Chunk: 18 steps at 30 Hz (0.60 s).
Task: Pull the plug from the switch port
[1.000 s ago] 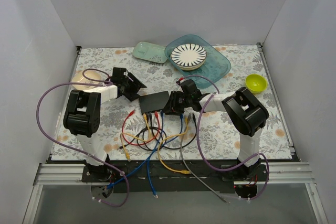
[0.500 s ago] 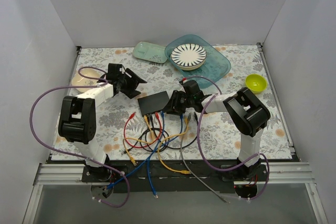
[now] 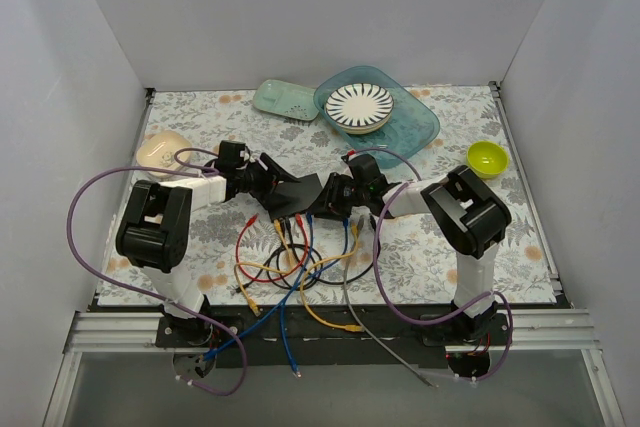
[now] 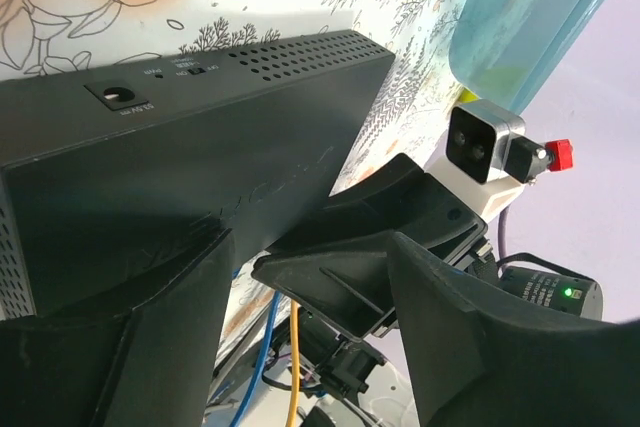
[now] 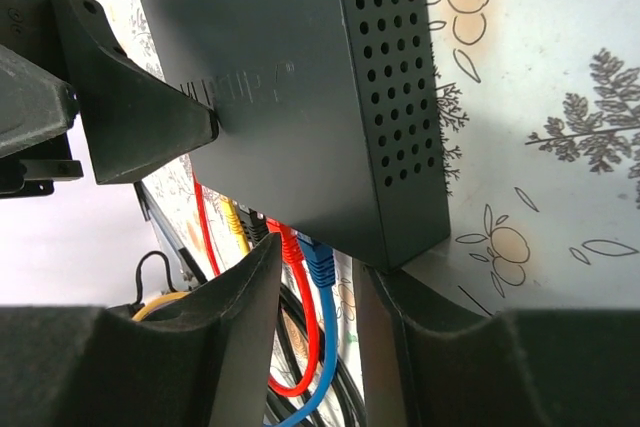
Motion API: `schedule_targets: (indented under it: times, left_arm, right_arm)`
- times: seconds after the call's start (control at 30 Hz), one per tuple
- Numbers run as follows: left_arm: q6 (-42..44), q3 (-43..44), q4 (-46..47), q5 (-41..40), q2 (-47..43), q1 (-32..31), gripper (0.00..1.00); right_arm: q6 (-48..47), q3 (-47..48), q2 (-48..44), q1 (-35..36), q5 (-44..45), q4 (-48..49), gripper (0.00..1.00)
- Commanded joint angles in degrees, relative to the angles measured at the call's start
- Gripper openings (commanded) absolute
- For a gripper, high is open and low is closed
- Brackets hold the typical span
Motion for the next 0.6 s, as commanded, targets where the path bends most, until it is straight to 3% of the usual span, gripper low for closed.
schedule_targets:
  times: [0.0, 0.43, 0.57]
  left_arm:
    - [0.3, -1.4, -0.6, -0.5, -0.3, 0.2, 0.62]
    - [1.9, -2.1, -2.1, -1.0, -0.7, 0.2, 0.62]
    - [2.3, -2.8, -2.3, -0.9, -1.0, 0.3, 0.62]
  right_arm:
    - [1.2, -0.3, 1.8, 0.5, -0.6, 2.6, 0.42]
    - [6.2, -1.7, 3.7, 0.5, -0.8, 9.0, 0.35]
    - [11.0, -5.0, 4.1, 0.4, -0.4, 18.1, 0.35]
